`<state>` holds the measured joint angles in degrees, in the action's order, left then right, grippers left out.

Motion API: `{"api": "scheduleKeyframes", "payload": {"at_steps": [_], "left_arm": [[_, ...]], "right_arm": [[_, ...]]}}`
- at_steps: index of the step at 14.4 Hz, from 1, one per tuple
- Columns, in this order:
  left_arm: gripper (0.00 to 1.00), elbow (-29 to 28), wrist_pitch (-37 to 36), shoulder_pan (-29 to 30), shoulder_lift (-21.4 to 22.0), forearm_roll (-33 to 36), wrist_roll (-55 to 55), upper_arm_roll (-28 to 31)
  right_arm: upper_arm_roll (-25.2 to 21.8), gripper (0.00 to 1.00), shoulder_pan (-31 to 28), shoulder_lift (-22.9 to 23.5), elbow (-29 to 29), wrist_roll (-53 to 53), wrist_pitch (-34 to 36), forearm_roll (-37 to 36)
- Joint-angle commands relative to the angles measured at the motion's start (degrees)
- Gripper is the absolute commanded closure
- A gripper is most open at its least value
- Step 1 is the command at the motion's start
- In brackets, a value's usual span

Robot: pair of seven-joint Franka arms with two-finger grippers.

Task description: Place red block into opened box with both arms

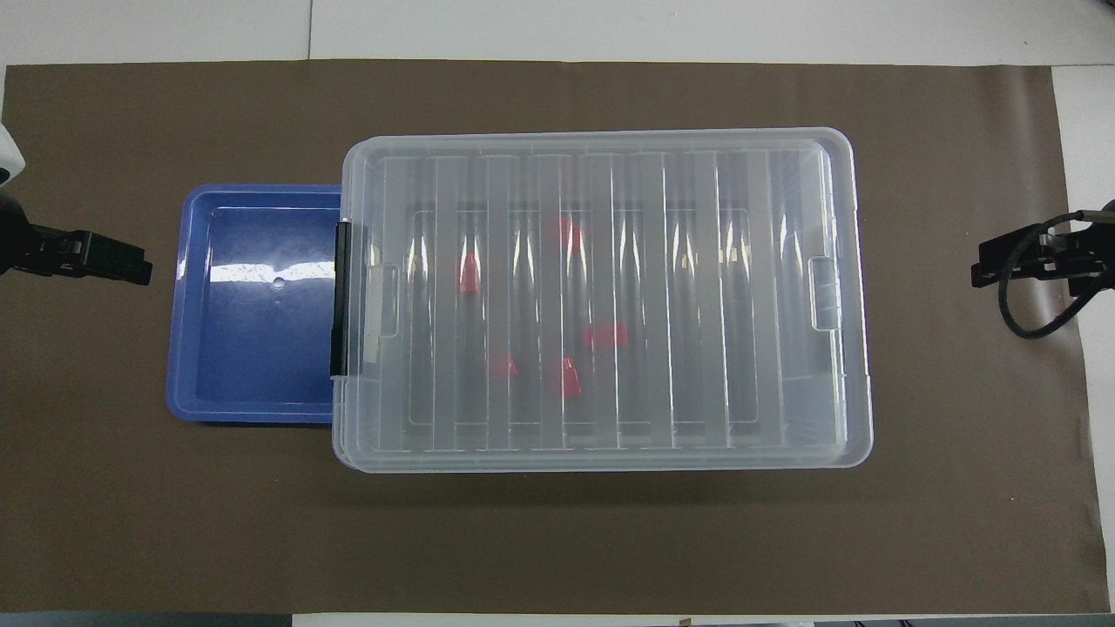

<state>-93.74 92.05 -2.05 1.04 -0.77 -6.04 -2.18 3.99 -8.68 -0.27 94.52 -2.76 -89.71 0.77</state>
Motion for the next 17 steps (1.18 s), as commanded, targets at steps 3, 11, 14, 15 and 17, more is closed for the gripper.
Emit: {"api": "scheduleKeyframes", "payload": {"at_steps": [3, 11, 14, 15, 17], "left_arm": [[0.0, -1.27, -0.56, -0.06, 1.51, -0.9, -0.46, 0.33], [0.0, -1.27, -0.29, 0.38, 1.51, -0.82, -0.46, 0.42], [0.0, -1.27, -0.21, 0.38, 1.51, -0.82, -0.46, 0.42], [0.0, -1.27, -0.29, 0.38, 1.51, -0.81, -0.46, 0.42], [0.0, -1.27, -0.21, 0.38, 1.51, -0.81, -0.46, 0.42]], "right_arm": [[-3.46, 0.0, 3.84, 0.62, -0.83, 1.17, 0.24, -0.24], [-3.81, 0.0, 5.25, 0.53, -1.1, 1.87, -0.63, -0.5], [-3.55, 0.0, 5.34, 0.18, -1.8, 3.99, -2.58, -0.42], [-3.55, 0.0, 5.43, 0.0, -1.8, 3.9, -2.49, -0.41], [-3.55, 0.0, 5.52, 0.0, -1.8, 3.81, -2.4, -0.41]]}}
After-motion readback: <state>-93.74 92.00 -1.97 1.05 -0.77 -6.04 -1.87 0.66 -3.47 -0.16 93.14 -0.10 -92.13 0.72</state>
